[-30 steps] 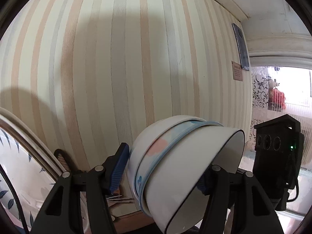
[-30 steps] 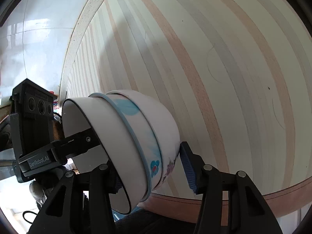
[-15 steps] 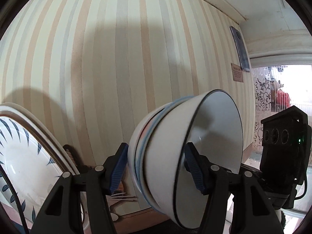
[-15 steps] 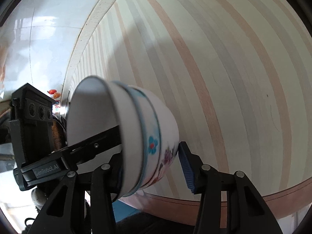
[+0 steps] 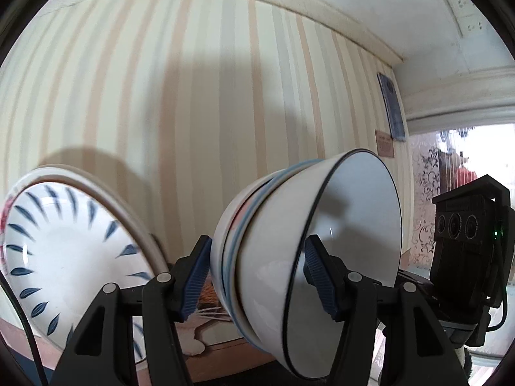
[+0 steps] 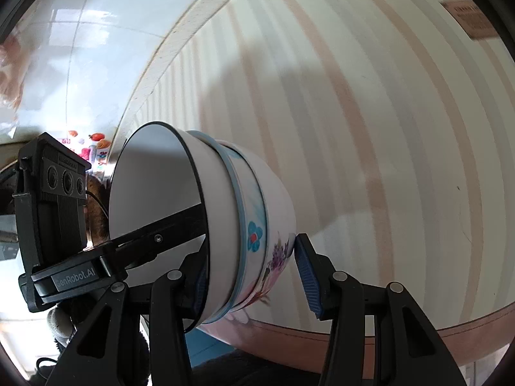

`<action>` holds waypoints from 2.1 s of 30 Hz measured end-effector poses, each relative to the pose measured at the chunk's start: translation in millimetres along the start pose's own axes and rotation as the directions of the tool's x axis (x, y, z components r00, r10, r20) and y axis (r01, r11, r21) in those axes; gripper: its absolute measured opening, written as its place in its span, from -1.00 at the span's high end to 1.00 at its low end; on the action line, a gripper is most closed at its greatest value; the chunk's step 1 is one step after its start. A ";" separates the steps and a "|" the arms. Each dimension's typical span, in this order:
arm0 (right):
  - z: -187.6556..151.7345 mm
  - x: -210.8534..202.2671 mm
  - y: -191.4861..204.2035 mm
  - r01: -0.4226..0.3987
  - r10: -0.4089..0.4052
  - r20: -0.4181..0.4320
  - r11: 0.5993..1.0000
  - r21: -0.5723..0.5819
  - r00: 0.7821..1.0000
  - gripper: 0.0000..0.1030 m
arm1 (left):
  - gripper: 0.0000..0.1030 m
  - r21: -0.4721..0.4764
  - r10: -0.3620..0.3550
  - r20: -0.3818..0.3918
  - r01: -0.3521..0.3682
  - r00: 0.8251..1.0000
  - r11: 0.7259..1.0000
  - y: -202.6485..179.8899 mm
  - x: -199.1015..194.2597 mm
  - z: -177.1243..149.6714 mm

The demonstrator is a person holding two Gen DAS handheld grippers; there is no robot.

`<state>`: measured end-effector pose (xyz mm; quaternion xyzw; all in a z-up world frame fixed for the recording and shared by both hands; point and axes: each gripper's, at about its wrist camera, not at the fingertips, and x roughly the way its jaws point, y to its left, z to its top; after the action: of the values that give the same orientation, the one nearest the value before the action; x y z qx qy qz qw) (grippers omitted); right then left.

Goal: Organize plates and bowls
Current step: 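Carry the bowl stack with both tools and lower it onto the plate stack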

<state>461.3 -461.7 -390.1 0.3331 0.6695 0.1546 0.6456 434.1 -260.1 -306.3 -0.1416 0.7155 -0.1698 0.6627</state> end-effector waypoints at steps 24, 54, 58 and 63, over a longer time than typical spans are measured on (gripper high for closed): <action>-0.8 93.0 148.1 -0.088 0.015 -0.214 0.937 -0.338 0.977 0.02 | -0.08 -0.358 0.112 0.190 -0.037 0.975 0.933 140.0 -89.1 -48.6; -16.2 152.3 180.5 -0.038 -0.079 -0.225 0.880 -0.474 0.971 0.02 | -0.12 -0.414 0.111 0.219 -0.011 0.969 0.910 180.1 -85.9 -69.2; -17.0 149.1 177.9 -0.035 -0.079 -0.218 0.879 -0.475 0.973 0.02 | -0.12 -0.411 0.113 0.217 -0.014 0.970 0.911 177.5 -84.6 -69.1; -17.7 146.5 175.1 -0.035 -0.077 -0.215 0.879 -0.475 0.974 0.02 | -0.11 -0.401 0.113 0.211 -0.019 0.971 0.916 175.5 -83.3 -66.3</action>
<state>495.5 -235.3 -387.9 0.1372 0.6841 0.3439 0.6284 378.8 -62.5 -302.6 -0.2669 0.6579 0.0186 0.7040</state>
